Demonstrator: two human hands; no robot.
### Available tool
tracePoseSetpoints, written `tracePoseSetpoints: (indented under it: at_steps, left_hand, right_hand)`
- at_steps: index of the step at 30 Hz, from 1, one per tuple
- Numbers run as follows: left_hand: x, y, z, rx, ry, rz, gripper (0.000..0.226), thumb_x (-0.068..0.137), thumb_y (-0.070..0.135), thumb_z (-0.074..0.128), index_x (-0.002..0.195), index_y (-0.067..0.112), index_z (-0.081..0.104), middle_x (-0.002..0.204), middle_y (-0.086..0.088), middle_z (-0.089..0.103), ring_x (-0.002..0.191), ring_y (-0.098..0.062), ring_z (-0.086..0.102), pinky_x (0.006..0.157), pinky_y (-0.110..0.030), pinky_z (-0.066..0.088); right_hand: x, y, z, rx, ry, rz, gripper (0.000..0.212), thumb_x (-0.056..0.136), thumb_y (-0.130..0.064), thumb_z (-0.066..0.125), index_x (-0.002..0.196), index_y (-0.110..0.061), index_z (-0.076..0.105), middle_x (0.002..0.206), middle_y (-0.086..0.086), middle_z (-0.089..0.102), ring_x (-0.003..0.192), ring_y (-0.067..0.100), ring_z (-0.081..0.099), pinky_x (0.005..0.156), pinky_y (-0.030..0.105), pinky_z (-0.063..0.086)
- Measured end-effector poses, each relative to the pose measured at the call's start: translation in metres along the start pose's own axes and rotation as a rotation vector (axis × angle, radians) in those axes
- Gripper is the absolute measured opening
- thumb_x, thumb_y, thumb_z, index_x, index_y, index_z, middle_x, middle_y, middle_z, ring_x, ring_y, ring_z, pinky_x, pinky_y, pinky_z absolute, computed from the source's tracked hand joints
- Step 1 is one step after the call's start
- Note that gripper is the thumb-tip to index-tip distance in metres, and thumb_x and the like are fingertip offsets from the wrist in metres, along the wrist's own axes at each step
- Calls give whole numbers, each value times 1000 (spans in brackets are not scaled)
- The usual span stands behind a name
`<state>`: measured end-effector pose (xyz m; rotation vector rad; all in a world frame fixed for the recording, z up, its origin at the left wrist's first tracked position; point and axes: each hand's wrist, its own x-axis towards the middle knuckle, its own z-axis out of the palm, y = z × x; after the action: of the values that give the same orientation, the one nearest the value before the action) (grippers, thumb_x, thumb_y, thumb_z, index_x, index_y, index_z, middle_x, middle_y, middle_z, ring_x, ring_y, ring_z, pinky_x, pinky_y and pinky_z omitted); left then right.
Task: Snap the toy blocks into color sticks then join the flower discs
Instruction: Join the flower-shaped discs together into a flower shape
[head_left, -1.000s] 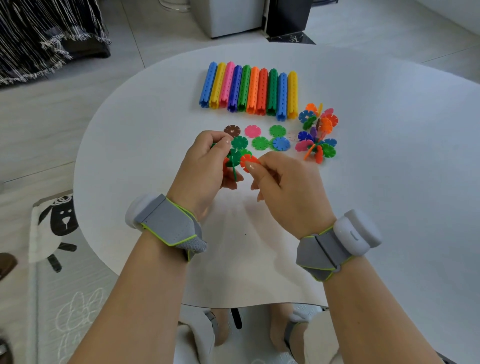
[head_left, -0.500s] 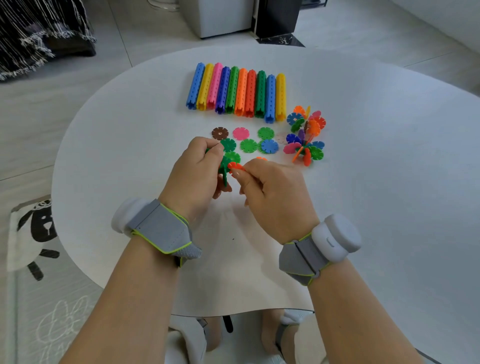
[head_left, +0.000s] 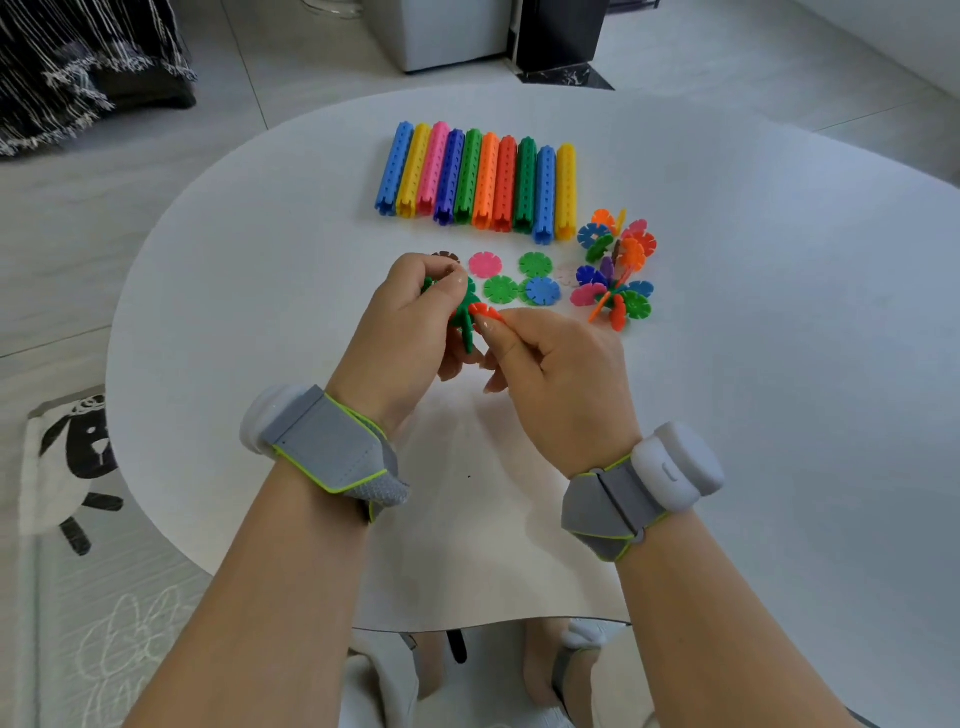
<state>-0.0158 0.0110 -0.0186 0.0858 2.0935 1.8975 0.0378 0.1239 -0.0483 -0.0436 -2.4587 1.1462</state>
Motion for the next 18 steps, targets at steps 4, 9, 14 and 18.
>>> tracePoseSetpoints:
  at_steps: [4, 9, 14, 18]
  left_hand:
    - [1, -7, -1, 14, 36, 4, 22, 95, 21, 50, 113, 27, 37, 91, -1, 53, 64, -17, 59, 59, -29, 46]
    - [5, -13, -8, 18, 140, 24, 32, 90, 14, 58, 108, 19, 32, 98, 0, 45, 66, -18, 61, 63, -28, 50]
    - [4, -12, -3, 12, 70, 12, 7, 95, 22, 51, 101, 21, 48, 87, 0, 60, 67, -12, 61, 64, -27, 52]
    - [3, -11, -1, 33, 69, 23, 10, 98, 23, 43, 102, 19, 51, 80, 8, 61, 61, -3, 57, 61, -23, 50]
  right_hand:
    - [3, 0, -6, -175, -127, 48, 23, 95, -32, 55, 98, -17, 72, 73, -4, 61, 65, 13, 53, 62, 29, 44]
    - [3, 10, -19, -309, -88, 270, 32, 94, -33, 54, 124, -23, 60, 101, -5, 62, 89, 11, 53, 76, 21, 36]
    - [11, 8, -12, -466, -143, 412, 40, 96, -45, 46, 131, -26, 52, 116, -4, 53, 101, 16, 52, 72, 28, 37]
    - [14, 5, -11, -534, -184, 433, 38, 95, -48, 45, 125, -26, 54, 117, -4, 48, 99, 18, 53, 69, 29, 37]
